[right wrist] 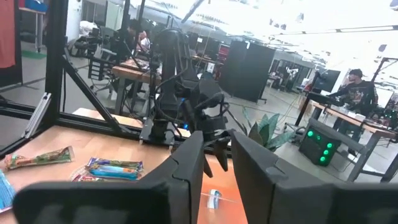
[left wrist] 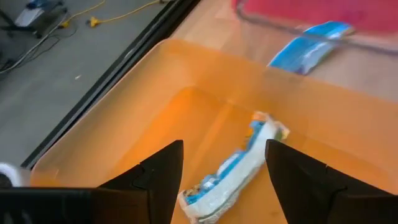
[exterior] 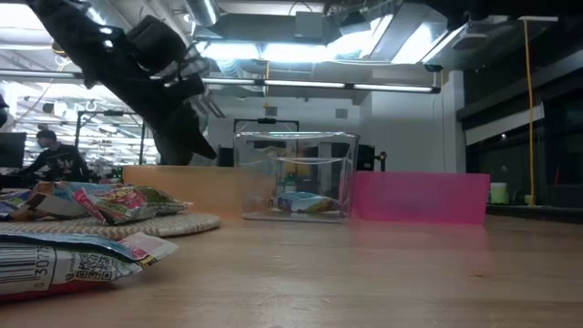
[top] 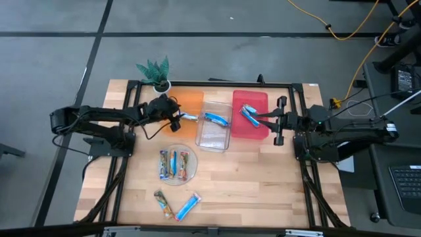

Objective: Pick and place Granola Bars by type
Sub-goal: Put the top red granola bar into the red bin

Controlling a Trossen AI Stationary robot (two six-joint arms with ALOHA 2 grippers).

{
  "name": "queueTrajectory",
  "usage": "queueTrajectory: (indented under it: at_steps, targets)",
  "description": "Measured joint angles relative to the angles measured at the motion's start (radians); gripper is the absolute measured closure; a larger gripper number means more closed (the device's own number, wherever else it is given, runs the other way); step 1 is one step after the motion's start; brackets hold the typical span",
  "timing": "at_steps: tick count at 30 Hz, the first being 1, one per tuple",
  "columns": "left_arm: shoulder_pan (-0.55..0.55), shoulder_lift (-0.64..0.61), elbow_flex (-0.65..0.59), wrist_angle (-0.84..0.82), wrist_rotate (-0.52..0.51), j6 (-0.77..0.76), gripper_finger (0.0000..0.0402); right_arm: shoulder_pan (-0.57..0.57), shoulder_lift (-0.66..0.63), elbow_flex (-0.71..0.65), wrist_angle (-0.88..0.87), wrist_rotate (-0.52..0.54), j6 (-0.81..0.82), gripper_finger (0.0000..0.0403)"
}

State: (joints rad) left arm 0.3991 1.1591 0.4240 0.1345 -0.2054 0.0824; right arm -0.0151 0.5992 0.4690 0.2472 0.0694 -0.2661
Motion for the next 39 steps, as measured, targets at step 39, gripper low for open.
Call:
queueTrajectory:
  at_steps: [39]
  targets:
    - [-0.684,-0.008,0.097,-0.302,-0.047,-0.514,0.0190,0.000,0.000,0.000,0.001,-0.002,-0.004,0.0315]
